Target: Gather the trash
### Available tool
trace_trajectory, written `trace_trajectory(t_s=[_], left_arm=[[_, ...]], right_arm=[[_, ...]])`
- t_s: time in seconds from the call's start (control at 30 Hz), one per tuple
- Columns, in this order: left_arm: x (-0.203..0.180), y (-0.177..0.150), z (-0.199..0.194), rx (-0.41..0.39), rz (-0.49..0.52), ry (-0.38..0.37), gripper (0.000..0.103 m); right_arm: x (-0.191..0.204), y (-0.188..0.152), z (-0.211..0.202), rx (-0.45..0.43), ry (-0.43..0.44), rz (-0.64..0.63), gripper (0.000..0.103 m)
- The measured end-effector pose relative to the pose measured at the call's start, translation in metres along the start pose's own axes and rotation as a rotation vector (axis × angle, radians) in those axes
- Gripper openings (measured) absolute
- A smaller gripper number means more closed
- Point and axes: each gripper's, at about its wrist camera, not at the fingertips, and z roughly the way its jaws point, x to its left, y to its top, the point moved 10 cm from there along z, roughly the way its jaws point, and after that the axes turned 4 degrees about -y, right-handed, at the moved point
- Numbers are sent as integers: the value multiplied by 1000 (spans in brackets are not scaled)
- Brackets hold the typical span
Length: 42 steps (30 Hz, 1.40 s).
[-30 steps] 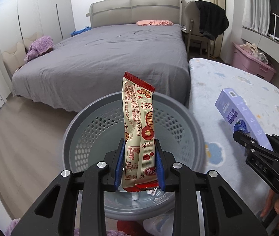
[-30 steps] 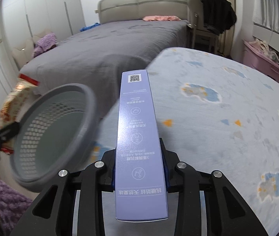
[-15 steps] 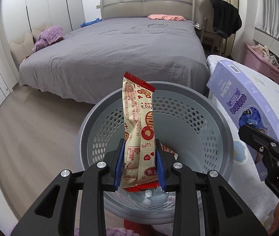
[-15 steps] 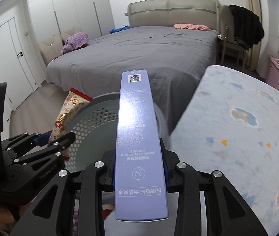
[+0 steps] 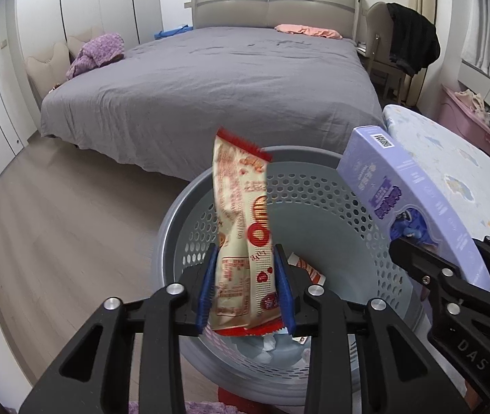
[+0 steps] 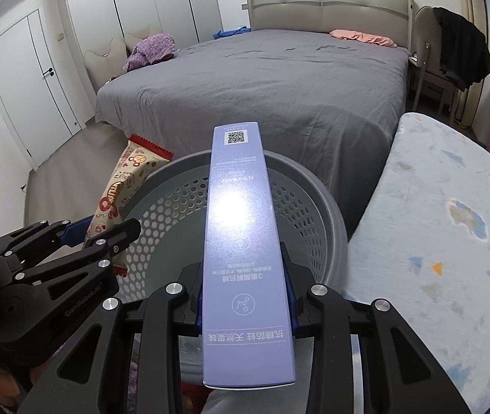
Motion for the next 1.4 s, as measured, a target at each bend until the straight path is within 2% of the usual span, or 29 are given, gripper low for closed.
trace_trajectory(t_s=[0.1, 0.17, 0.23, 0.27, 0.4, 0.57, 0.7, 0.9, 0.97, 1.4], left_arm=[[2, 0, 0, 3, -10, 4, 42], [4, 1, 0, 0, -17, 10, 57], [6, 2, -2, -11, -23, 19, 66], [6, 3, -3, -15, -24, 23, 68], [8, 2, -3, -14, -27, 28, 69], [10, 4, -3, -14, -30, 37, 76], [10, 3, -1, -4, -28, 40, 78], [11, 4, 1, 1, -31, 47, 86], [12, 4, 2, 4, -31, 56, 92], [11, 7, 3, 8, -14, 68, 97]], right_arm=[[-3, 4, 3, -1, 2, 6, 33], [-3, 6, 3, -7, 4, 9, 34], [-5, 8, 2, -19, -1, 13, 47], [-6, 9, 0, -29, -6, 17, 49], [-10, 11, -2, -41, -15, 23, 50], [-13, 9, -2, -37, -20, 34, 50], [-15, 8, 0, -34, -23, 44, 50], [-18, 7, 1, -31, -31, 52, 50], [-18, 6, 2, -27, -32, 51, 50], [-20, 6, 4, -22, -47, 58, 51]])
